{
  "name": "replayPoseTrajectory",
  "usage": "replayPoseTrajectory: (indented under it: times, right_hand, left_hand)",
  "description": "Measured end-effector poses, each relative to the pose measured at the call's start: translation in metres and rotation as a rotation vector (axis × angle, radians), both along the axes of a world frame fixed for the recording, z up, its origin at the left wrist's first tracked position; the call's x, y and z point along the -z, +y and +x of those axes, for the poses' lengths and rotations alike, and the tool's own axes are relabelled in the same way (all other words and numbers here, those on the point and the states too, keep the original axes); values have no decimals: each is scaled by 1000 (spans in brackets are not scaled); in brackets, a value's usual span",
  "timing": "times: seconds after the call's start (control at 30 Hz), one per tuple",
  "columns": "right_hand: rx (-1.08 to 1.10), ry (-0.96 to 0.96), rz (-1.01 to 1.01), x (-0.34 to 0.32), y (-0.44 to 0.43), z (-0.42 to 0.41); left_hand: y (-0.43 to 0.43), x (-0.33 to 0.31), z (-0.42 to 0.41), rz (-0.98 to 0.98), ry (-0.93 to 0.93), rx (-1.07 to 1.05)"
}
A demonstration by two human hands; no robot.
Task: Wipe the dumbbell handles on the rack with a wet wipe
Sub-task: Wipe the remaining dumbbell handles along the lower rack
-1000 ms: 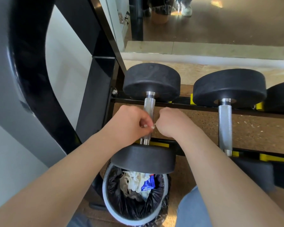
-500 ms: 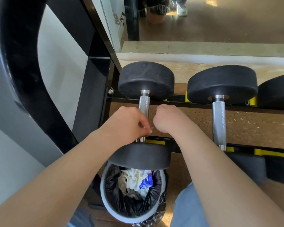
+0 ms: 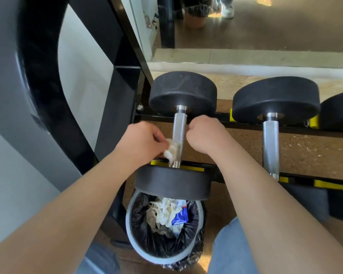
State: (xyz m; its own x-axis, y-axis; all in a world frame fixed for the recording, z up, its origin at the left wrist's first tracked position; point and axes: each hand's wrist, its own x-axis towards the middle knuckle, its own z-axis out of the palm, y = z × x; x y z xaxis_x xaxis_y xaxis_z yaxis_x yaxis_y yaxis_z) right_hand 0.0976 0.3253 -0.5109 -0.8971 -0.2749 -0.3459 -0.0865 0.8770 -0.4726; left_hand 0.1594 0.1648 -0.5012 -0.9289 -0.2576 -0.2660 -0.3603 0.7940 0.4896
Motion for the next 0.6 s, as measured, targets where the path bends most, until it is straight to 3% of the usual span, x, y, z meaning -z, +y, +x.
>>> replayPoseTrajectory:
  times: [0.13,0.3,0.43,0.53,0.6]
  right_hand:
    - [76,5,-131,-8,-1,1]
    - [4,-37,-99,-5,-2,3]
    - [-14,-40,-102,-7,0,4]
    - [-1,-13,-131,-8,2,4]
    - [16,-5,-141,-7,1,4]
  left_hand:
    - [7,10,-8,252,36,-134]
    - [8,0,2,103,-80,158]
    - [5,1,-6,91,-5,24]
    - [10,9,-12,256,95,-141]
    - [8,8,-11,190,3,-74]
